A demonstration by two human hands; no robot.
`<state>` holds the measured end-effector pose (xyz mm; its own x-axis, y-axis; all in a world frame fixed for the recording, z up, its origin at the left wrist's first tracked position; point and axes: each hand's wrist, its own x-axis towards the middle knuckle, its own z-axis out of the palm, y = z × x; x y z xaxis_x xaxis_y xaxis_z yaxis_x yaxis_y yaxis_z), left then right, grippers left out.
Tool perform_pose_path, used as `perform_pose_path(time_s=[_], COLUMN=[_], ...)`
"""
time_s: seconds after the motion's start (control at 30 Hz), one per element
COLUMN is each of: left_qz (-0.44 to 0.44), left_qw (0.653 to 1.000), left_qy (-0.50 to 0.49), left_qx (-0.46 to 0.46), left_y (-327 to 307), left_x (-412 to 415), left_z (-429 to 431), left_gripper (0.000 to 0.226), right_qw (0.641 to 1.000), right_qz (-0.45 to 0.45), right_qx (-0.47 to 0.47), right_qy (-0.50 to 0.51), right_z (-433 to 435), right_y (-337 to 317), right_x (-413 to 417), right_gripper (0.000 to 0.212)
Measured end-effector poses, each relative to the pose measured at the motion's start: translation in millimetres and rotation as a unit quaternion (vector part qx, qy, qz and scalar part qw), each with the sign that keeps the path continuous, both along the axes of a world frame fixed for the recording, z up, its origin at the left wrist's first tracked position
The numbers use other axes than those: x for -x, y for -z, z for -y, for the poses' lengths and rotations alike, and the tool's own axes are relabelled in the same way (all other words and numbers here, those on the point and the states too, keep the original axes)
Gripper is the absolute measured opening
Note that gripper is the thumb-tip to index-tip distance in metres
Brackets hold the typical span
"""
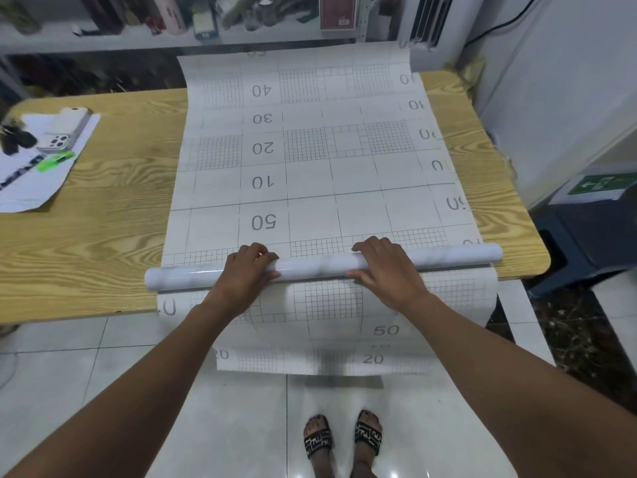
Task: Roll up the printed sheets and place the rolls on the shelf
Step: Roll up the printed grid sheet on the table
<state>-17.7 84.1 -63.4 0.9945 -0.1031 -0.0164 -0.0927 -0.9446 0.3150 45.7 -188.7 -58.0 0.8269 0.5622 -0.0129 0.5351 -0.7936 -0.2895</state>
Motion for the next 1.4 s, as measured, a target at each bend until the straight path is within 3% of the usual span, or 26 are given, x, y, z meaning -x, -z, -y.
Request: perform_pose_path(time_s=[0.4,0.63,0.87,1.07,1.4], left_qz=[-0.033,-0.06,-0.029,0.026,0.054], left_qw=[0.999,0.996,0.997,0.999,0.998], left_qy=[-0.034,-0.051,-0.058,-0.019,0.022], left_qx=[0.027,0.037,0.048,-0.007,0.012], left_y=[-5,-6,-2,3,5], left_x=[-2,-3,-2,1,4], left_z=[2,4,4,4,-2], left_gripper=[0.036,0.033,0.034,0.041,0.053], right_qw=[1.0,1.0,1.0,1.0,0.998], right_qz=[-0.009,-0.012,-0.023,-0.02,-0.016], right_qx=[0.003,-0.005,-0.004,0.021,0.056], right_qy=[-0.005,-0.005,-0.004,-0.007,-0.009], right_z=[2,2,1,0,-2], right_y=[-2,-1,-3,-2,-2], right_x=[-1,0,-2,-6,-7], right_gripper=[0.042,0.054,0.05,0.047,0.049])
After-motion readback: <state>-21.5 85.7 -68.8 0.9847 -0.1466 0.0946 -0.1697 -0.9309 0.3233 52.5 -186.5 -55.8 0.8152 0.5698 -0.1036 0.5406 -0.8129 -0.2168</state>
